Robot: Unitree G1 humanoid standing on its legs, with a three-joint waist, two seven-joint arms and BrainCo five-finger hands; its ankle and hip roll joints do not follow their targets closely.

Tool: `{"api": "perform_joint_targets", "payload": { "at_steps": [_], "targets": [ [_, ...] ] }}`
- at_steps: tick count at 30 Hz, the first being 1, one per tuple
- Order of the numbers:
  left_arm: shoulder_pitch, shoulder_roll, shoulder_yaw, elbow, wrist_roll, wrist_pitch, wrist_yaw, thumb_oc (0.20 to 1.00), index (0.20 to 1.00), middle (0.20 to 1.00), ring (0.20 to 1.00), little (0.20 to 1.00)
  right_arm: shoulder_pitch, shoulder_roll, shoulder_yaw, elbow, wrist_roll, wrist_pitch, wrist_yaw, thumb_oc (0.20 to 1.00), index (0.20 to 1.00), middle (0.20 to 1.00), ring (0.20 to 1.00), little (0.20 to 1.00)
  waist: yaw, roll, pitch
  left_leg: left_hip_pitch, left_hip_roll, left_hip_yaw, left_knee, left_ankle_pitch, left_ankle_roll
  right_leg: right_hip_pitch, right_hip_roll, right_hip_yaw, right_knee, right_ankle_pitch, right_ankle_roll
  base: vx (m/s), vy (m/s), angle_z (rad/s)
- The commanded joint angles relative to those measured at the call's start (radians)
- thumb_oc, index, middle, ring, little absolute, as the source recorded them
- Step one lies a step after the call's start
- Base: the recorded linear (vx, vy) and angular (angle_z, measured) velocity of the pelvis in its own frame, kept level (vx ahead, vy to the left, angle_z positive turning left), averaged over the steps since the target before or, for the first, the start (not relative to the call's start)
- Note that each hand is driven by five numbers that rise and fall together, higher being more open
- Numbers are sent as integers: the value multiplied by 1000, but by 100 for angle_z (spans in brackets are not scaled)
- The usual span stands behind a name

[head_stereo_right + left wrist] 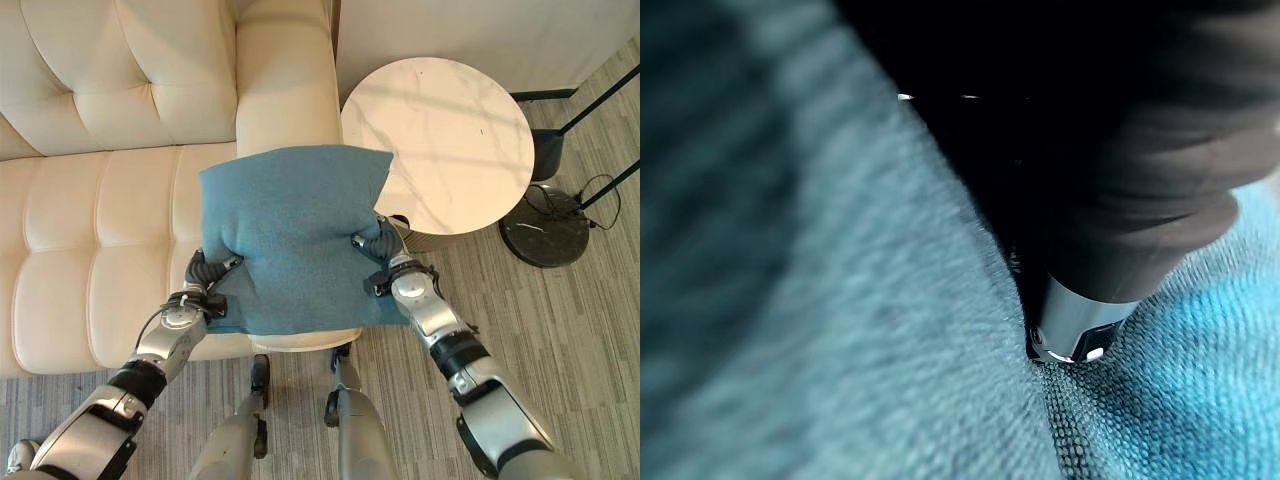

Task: Pick up all the scattered cushions and arrange them neatly on the sofa.

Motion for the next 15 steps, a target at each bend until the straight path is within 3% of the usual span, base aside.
{"api": "perform_joint_targets", "payload": {
  "at_steps": [1, 9, 15],
  "targets": [
    [-2, -110, -30, -219, 14, -100, -50, 200, 200, 200, 200, 200, 89, 135, 37, -239, 5, -118, 91, 200, 200, 200, 200, 200, -12, 28, -75, 2, -31, 38, -7, -32, 0, 81, -12, 22, 69, -187, 75, 136, 83, -3],
    [378, -39, 120, -560, 96, -78, -133, 200, 200, 200, 200, 200, 456, 77, -154, -605, -34, -154, 182, 200, 200, 200, 200, 200, -28, 14, -209, 138, -42, 60, -2, -103, 36, 207, -16, 49, 37, -192, 97, 92, 98, -11],
    [485, -8, 175, -669, 123, -75, -155, 200, 200, 200, 200, 200, 547, 84, -197, -704, -38, -158, 211, 200, 200, 200, 200, 200, -28, -3, -217, 174, -55, 68, -5, -111, 65, 201, -17, 90, 83, -181, 117, -59, 123, -19]
  ]
}}
